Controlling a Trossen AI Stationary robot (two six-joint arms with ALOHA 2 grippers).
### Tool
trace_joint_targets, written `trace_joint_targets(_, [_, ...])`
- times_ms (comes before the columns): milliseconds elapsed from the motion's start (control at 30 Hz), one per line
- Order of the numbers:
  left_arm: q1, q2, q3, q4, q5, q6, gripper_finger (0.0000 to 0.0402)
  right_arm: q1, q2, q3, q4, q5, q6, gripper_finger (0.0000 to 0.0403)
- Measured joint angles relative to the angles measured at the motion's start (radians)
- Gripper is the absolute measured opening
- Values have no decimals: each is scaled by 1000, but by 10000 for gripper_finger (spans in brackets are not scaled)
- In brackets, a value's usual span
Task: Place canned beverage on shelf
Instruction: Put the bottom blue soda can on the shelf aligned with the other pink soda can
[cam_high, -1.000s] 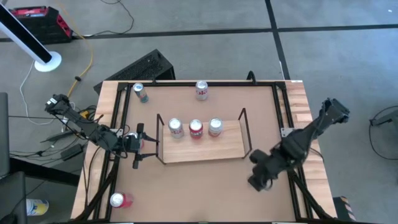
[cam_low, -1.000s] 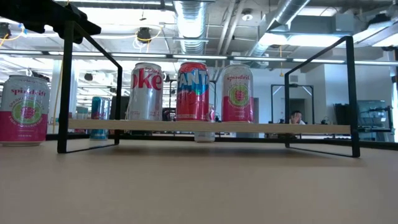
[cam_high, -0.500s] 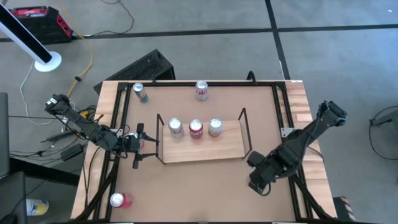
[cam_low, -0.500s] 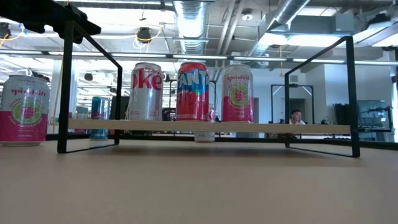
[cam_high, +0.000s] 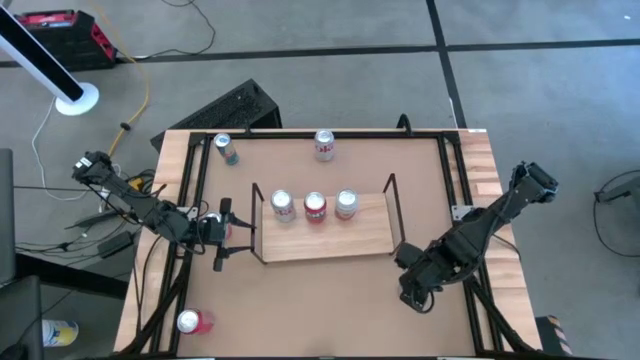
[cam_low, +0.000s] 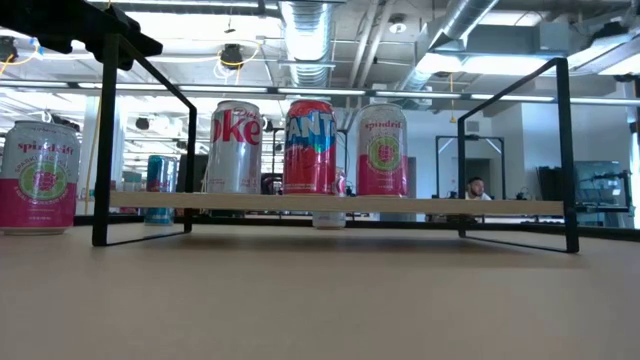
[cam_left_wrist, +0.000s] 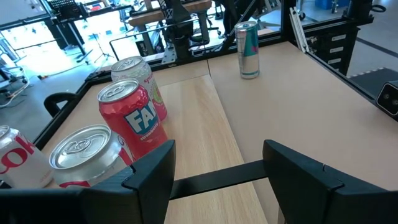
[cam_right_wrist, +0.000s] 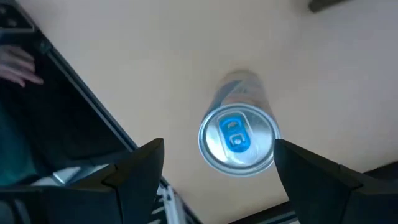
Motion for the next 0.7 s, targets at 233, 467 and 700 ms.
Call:
trace_joint_targets(233, [0,0,0,0,0,0,228,0,0,-19,4,4,-13,327])
trace_joint_targets(467, [0,0,0,0,0,0,228,1,0,-37,-4,1,-21,324])
trace_joint_targets(700, [0,0,0,0,0,0,228,25,0,-37,4,24,-21,318])
